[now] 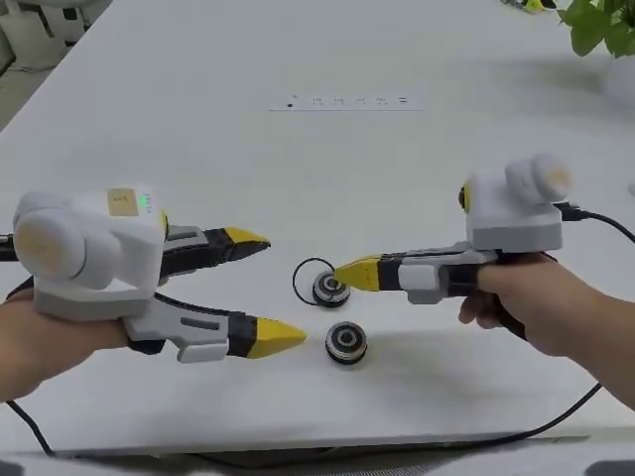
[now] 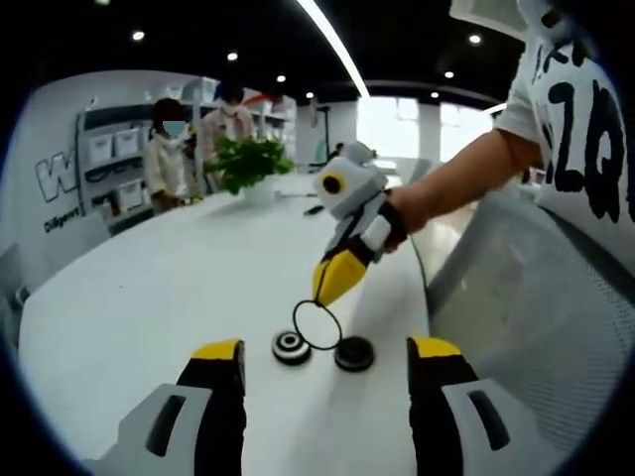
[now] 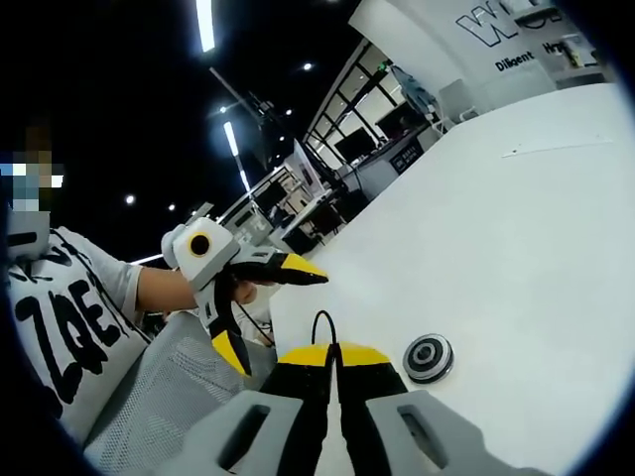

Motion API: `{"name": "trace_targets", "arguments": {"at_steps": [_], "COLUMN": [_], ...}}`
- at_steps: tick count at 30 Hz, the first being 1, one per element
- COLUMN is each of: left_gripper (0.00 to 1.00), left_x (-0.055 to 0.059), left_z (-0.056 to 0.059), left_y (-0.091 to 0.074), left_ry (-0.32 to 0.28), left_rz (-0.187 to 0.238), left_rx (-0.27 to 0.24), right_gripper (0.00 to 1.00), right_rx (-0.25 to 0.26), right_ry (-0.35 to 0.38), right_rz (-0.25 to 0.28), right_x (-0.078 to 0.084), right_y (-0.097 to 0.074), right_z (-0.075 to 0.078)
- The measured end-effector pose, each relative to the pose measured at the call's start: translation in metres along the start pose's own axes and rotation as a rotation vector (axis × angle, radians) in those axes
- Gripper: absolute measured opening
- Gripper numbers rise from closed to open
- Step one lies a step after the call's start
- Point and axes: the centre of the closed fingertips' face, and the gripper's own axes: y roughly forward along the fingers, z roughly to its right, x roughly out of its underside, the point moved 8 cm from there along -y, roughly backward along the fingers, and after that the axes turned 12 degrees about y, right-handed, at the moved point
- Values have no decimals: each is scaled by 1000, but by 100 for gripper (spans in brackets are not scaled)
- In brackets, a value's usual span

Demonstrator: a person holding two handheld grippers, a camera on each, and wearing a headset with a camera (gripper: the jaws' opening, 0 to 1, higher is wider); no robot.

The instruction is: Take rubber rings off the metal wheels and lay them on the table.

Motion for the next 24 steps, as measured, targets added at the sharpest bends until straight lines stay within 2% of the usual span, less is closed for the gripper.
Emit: {"name": "trace_targets", "arguments": {"at_steps": [8, 20, 24], "left_gripper": [72, 80, 80], "left_x": [6, 14, 15], "left_z": [-5, -3, -2], "left_y": [-11, -19, -21], "left_ry": [-19, -20, -28], "left_rz": [-4, -17, -21], "left_rx": [-27, -48, -45], "right_gripper": [0, 0, 0], "right_rx": [-8, -10, -5], "right_ry": [-14, -23, -24], "right_rz": [-22, -66, -81], "right_x": [-4, -2, 1], "right_y": [8, 20, 25], "right_z": [0, 0, 2]}}
